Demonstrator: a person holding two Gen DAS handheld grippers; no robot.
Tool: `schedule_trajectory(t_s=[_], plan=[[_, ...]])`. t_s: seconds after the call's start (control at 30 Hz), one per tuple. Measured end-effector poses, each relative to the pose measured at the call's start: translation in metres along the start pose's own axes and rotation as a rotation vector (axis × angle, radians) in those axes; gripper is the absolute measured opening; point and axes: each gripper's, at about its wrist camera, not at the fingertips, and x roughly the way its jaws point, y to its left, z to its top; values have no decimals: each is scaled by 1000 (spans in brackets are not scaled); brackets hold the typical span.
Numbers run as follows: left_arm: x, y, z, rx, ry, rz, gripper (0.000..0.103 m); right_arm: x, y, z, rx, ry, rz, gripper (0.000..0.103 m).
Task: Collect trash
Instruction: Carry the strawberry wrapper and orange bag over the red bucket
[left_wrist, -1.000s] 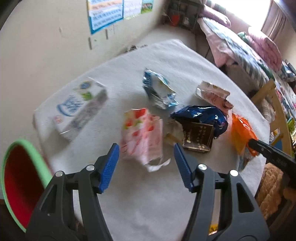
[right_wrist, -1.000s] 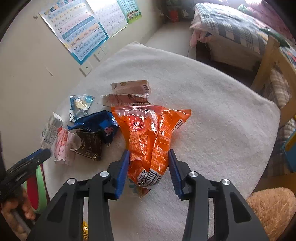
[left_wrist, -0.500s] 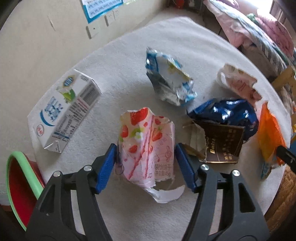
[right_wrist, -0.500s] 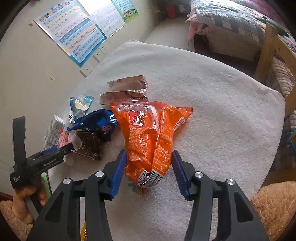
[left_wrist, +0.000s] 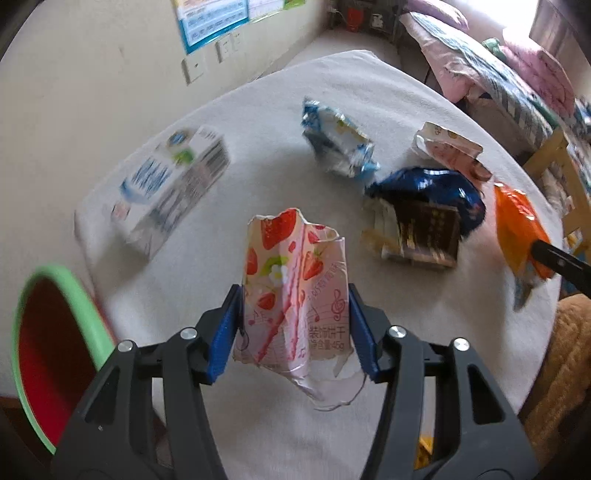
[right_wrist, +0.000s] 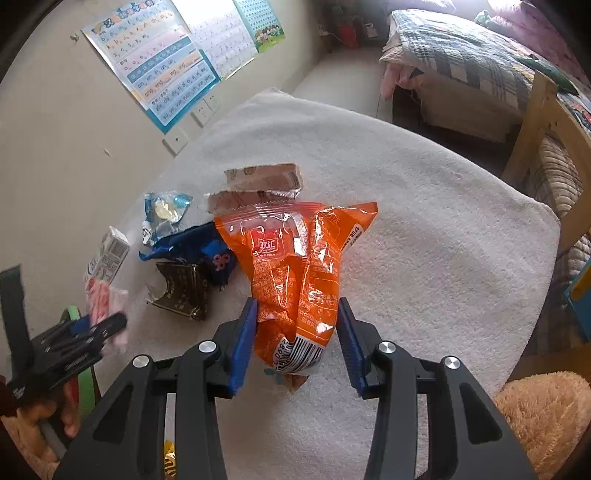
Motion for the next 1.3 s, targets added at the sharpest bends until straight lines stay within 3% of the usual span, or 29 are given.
schedule_trajectory(t_s=[0.17,0.23,0.3,0.43,0.53,0.97,1.3], plan=[[1,16,-20,-45,44,-16,56,8,-1,-4,34,26,8,50],[0,21,-24,-68,45,-26,57,5,-3,-3,49,7,0,62],[-2,23,-26,-71,29,-18,60,1,-5,-2,67,-24,-18,81],[4,21,-27,-50,37,-12,60,6,-6,-4,60,5,-21,76],[4,20,-30,-40,40,-18,54,7,-3,-5,43,18,-36,46],[-62,35,-27,-64,-131,24,53,-35,21,8,-1,-138,11,43],[-100,61,-32,-139,-203,49,54,-53,50,11,-54,-176,66,43]])
